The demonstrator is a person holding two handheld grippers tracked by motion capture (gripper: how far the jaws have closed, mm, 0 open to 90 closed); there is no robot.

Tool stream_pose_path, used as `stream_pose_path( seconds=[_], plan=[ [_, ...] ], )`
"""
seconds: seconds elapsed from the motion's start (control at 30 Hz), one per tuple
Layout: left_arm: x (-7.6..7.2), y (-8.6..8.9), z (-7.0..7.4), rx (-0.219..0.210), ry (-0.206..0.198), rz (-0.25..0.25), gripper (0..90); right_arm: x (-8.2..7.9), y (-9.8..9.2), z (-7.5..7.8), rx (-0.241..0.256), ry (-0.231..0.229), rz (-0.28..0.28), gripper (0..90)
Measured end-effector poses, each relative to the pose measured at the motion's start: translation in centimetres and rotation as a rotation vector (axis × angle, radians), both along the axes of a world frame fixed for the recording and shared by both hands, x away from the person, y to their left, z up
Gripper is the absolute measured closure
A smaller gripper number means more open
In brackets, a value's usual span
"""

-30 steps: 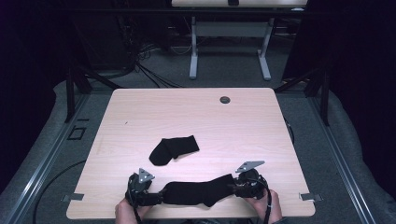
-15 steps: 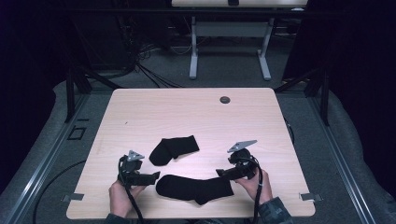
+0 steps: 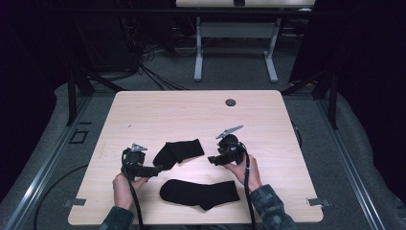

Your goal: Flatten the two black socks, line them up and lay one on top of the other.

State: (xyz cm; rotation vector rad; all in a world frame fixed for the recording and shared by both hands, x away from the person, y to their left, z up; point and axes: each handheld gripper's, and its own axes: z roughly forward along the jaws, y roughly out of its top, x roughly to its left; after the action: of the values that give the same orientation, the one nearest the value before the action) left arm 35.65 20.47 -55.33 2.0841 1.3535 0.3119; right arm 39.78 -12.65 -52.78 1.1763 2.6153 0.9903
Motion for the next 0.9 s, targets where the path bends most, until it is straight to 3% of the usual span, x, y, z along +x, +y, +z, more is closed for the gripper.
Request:
stream_pose_path(
  seconds=[0.2,0.37,0.6,0.8,0.83,0.9],
  plan=[
    [1.1,-0.1,-0.4,0.009,0.016,0.003,28.0,3.4,3.2,-0.7,-0.008,0.023,-0.003,44.6],
    [1.5,-0.7,-1.1,0.033,0.048,0.005,41.0,4.7,4.8,-1.9,-0.049,0.015,-0.038,52.5],
    [1.4,-1.1,-1.1,0.076,0.038,-0.020,53.8,4.9,5.2,-2.8,-0.097,0.049,-0.024,60.0],
    [1.2,-2.0,-1.0,0.108,0.026,-0.057,72.0,4.4,5.7,-3.2,-0.120,0.032,0.005,71.7],
    [1.2,-2.0,-1.0,0.106,0.025,-0.065,74.6,4.2,5.8,-3.4,-0.098,0.025,-0.004,73.7],
    [1.1,-2.1,-1.0,0.112,0.025,-0.076,79.5,4.1,6.0,-3.3,-0.101,0.024,0.011,79.4]
  ],
)
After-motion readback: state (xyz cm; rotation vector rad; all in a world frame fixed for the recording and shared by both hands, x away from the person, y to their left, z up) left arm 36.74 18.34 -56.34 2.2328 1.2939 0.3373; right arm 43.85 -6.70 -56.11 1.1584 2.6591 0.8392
